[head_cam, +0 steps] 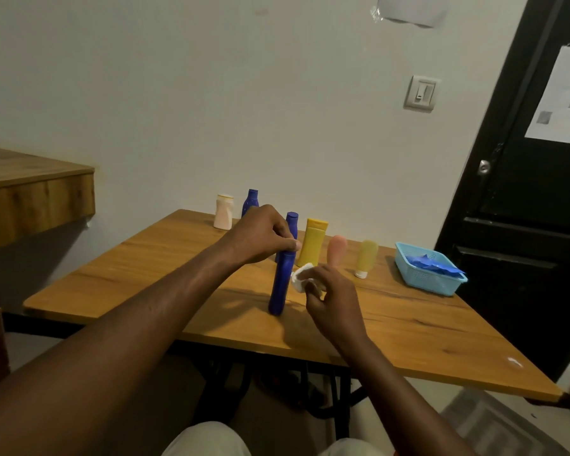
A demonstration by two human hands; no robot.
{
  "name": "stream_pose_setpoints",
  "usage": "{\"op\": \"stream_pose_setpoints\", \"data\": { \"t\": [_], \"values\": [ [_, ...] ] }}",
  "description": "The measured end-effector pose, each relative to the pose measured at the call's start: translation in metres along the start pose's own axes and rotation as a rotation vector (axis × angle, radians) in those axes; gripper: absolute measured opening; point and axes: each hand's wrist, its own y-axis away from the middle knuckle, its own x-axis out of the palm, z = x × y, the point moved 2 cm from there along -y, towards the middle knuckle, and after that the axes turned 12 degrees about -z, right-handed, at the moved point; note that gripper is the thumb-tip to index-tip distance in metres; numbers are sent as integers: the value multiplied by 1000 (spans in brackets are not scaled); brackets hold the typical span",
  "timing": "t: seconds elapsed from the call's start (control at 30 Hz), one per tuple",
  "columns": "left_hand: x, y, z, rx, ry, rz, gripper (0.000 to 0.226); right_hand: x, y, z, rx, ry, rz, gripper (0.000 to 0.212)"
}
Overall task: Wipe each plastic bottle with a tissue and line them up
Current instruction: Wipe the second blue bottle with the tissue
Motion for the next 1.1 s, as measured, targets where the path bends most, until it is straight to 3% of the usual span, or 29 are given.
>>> {"op": "stream_pose_setpoints", "data": {
  "t": [0.2,0.57,0.63,0.87,0.97,1.1],
  "values": [
    [0,0,0,-4,-4,-1,14,2,-18,2,22,-76,-150,28],
    [0,0,3,-4,2,-10,14,24,20,-4,257,-87,213,11],
    [0,-1,2,-2,-2,-10,14,21,16,0,241,-115,162,11],
    [1,0,1,-12,-19,-7,12,7,-23,23,240,-267,-267,8],
    [1,0,1,-14,-34,-13,11,12,-32,25,272,-285,-288,12],
    [1,1,1,-16,-29,-20,14,25,-26,16,362,-316,-189,14]
  ]
}}
